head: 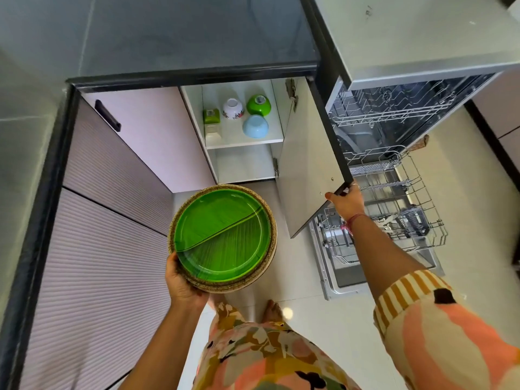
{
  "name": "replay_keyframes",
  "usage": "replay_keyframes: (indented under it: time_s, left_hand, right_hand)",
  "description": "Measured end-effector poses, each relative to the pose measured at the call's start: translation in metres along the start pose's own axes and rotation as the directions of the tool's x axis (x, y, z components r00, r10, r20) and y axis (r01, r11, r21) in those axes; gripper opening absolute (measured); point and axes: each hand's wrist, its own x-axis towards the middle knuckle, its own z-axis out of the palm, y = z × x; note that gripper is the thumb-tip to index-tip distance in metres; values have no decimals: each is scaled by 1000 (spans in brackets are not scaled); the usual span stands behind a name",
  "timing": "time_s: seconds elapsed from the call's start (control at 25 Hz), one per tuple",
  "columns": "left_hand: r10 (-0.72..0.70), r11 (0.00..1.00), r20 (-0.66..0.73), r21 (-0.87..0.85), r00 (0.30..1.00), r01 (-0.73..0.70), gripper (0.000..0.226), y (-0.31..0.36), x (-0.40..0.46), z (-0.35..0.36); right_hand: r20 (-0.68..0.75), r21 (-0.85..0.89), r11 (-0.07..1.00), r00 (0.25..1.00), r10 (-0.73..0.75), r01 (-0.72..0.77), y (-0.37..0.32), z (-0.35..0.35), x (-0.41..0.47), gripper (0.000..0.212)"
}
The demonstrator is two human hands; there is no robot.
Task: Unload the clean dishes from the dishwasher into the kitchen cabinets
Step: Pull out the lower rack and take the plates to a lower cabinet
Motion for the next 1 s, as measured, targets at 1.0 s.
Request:
replay_keyframes:
  time_s: [1.0]
  left_hand:
    - [-216,962,-1,171,976,213,36,27,117,31]
  right_hand:
    - [449,330,871,872,194,-364,-30,178,-12,42]
